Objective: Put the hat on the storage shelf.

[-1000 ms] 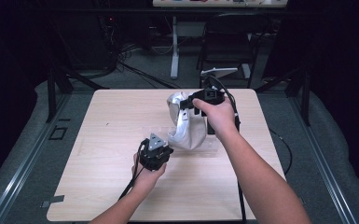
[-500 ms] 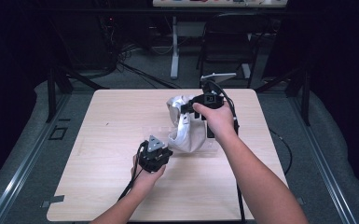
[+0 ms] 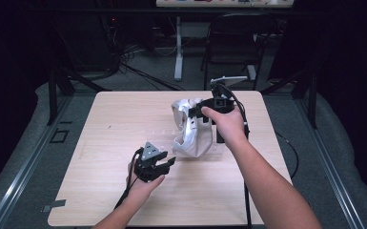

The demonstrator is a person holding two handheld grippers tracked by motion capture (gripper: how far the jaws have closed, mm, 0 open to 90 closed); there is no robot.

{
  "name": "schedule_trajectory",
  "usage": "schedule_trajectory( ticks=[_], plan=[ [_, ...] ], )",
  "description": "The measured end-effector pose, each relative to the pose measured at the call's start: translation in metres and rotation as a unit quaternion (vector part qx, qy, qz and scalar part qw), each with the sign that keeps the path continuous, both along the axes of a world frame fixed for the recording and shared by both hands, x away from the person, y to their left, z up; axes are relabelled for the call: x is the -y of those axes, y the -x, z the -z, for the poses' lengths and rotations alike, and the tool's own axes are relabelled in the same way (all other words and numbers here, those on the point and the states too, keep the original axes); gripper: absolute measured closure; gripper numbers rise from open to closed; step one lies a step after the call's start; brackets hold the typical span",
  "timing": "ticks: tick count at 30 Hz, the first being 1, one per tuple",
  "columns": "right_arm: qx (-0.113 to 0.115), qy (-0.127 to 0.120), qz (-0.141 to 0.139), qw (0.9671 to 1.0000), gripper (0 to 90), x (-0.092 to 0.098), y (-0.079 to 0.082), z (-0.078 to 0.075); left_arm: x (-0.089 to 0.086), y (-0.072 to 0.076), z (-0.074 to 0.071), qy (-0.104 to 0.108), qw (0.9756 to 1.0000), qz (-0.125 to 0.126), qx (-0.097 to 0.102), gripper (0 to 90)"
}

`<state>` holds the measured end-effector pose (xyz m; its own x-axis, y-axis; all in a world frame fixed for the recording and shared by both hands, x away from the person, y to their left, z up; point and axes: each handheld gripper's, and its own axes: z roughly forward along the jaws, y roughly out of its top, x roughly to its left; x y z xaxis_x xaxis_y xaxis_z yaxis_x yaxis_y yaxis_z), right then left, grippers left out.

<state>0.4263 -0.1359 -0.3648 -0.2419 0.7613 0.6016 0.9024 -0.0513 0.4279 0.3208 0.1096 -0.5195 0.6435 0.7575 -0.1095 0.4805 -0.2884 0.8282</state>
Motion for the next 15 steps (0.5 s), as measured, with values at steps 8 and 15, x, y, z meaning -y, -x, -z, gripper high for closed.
schedule_trajectory(
  ticks=[8, 15],
  plan=[
    [0.017, 0.004, -0.004, 0.9998, 65.3, 0.008, 0.015, -0.009, -0.03, 0.008, -0.002, -0.003, 0.9999, -0.008, -0.01, 53.6],
    [0.048, 0.018, -0.005, 0.9987, 59.6, 0.019, 0.03, -0.014, -0.062, 0.014, 0.002, 0.001, 0.9994, -0.034, -0.01, 50.6]
  ],
)
